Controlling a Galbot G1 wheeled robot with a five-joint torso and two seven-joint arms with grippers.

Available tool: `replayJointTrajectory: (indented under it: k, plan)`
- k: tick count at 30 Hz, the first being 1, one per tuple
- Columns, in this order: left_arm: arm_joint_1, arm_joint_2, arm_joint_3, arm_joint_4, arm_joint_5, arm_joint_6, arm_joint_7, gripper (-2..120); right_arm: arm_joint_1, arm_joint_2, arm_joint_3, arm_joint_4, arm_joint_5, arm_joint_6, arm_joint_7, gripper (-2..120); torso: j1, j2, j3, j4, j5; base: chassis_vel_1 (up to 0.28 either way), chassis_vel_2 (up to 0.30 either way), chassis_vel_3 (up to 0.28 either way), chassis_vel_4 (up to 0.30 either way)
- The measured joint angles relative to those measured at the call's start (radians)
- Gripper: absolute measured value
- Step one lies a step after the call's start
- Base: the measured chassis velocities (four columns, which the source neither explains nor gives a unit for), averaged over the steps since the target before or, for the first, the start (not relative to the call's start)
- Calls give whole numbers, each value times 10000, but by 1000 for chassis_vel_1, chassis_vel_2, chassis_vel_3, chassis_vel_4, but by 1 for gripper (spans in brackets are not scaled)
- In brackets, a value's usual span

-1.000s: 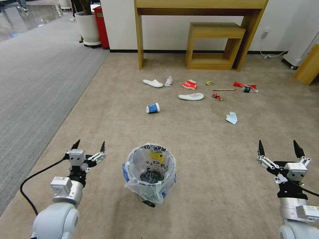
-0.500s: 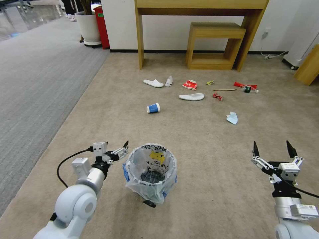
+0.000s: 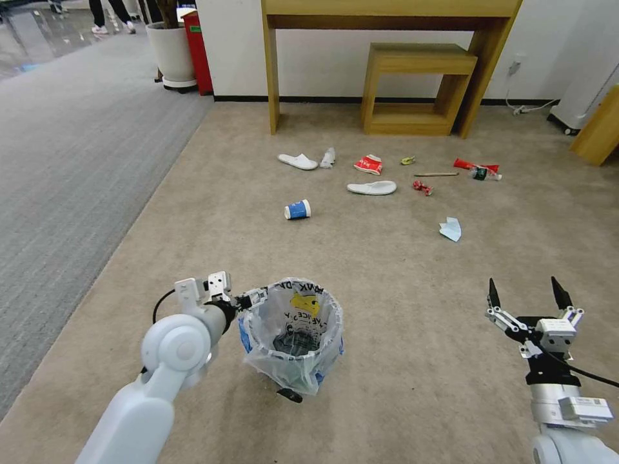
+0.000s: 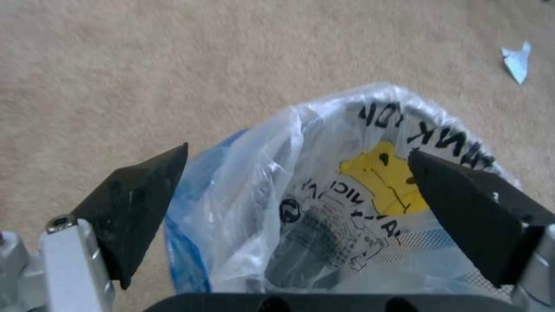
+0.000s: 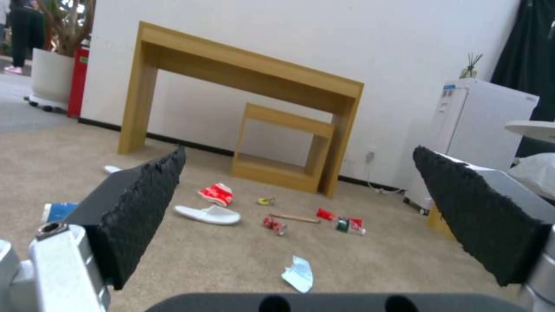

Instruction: Pick up the trash bin and place the garbage on the floor into it.

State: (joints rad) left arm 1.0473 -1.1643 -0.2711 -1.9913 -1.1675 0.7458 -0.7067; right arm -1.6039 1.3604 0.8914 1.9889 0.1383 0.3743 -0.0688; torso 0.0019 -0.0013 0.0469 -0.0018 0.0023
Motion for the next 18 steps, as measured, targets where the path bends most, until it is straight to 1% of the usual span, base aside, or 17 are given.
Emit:
replayJointTrajectory:
  k: [2, 3, 5, 6, 9, 10, 12, 13, 15, 16, 18]
  plan:
    - [-209, -82, 157, 343, -153, -15, -83, 100, 8, 13, 7, -37, -18, 17, -9, 100, 0, 0, 0, 1, 1, 0, 0, 0, 0]
    - [-209, -82, 157, 343, -153, -15, -83, 100, 8, 13, 7, -37, -18, 17, -9, 100, 0, 0, 0, 1, 1, 0, 0, 0, 0]
    - [-416, -176, 345, 664, -225, -33, -158, 100, 12, 40, 6, -80, -54, 37, -20, 100, 0, 0, 0, 0, 0, 0, 0, 0, 0]
    - [-416, -176, 345, 664, -225, -33, -158, 100, 12, 40, 6, -80, -54, 37, -20, 100, 0, 0, 0, 0, 0, 0, 0, 0, 0]
    - [-719, -264, 746, 1307, 123, -54, -179, 100, 29, 100, -5, -149, -108, 82, -46, 100, 0, 0, 0, 0, 1, 0, 0, 0, 0]
    - [-719, -264, 746, 1307, 123, -54, -179, 100, 29, 100, -5, -149, -108, 82, -46, 100, 0, 0, 0, 0, 1, 0, 0, 0, 0]
    - [-876, -314, 931, 1681, 284, -62, -163, 100, 38, 117, -8, -171, -118, 101, -56, 100, 0, 0, 0, 0, 0, 0, 0, 0, 0]
    - [-876, -314, 931, 1681, 284, -62, -163, 100, 38, 117, -8, -171, -118, 101, -56, 100, 0, 0, 0, 0, 0, 0, 0, 0, 0]
    - [-1015, -381, 1102, 2033, 343, -76, -113, 100, 51, 124, -9, -187, -121, 114, -71, 100, 0, 0, 0, 0, 0, 0, 0, 0, 0]
    - [-1015, -381, 1102, 2033, 343, -76, -113, 100, 51, 124, -9, -187, -121, 114, -71, 100, 0, 0, 0, 0, 0, 0, 0, 0, 0]
    - [-1115, -461, 1240, 2332, 435, -105, -68, 100, 67, 135, -10, -213, -131, 135, -78, 100, 0, 0, -2, 2, 1, 0, 0, 0, 0]
